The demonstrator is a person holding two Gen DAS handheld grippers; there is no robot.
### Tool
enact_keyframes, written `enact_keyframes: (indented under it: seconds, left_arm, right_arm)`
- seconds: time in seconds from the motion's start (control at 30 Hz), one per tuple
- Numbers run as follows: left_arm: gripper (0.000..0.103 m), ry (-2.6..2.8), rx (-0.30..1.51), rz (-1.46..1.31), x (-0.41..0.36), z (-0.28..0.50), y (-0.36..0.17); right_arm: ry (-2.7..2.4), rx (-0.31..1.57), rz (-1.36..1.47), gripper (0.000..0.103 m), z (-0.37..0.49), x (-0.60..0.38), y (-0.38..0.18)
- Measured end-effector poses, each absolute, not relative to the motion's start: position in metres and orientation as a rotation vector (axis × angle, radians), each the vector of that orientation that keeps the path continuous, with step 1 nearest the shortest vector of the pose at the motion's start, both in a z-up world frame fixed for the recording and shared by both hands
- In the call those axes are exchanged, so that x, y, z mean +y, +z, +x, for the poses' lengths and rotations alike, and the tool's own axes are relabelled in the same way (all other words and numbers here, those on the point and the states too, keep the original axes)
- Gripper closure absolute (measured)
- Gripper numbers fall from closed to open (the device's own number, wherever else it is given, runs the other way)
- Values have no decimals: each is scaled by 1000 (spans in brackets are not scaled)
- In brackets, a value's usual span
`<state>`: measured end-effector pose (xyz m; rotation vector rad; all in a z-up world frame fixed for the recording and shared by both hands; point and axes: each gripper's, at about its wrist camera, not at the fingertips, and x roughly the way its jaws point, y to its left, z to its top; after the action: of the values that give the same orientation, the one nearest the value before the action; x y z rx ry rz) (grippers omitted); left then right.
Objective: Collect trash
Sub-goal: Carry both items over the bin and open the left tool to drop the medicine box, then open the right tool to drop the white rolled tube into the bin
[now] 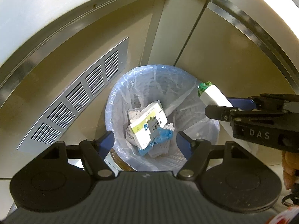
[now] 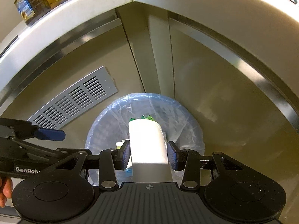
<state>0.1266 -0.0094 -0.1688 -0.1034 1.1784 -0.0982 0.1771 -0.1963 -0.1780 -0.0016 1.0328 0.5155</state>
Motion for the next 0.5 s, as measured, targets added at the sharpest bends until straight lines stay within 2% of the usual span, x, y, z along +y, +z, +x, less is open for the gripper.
enact_keyframes:
  seconds: [0.5]
  left_arm:
    - [33,-87,1182,-100,-10,130,-175]
  right_arm:
    - [502,1042,64,61,186,-192,-187]
